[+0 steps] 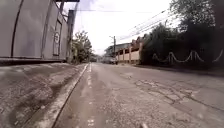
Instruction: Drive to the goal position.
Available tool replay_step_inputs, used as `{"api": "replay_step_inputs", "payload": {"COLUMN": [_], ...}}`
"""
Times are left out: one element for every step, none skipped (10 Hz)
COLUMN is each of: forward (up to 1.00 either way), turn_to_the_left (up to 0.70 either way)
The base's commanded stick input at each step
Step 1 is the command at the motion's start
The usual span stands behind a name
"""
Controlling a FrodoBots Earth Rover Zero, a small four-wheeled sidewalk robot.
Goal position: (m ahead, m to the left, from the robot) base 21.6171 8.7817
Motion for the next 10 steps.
{"api": "replay_step_inputs", "payload": {"forward": [0.06,0.06,0.06,0.06,0.06,0.06,0.06,0.06,0.06,0.06], "turn_to_the_left": [0.0,0.0,0.0,0.0,0.0,0.0,0.0,0.0,0.0,0.0]}}
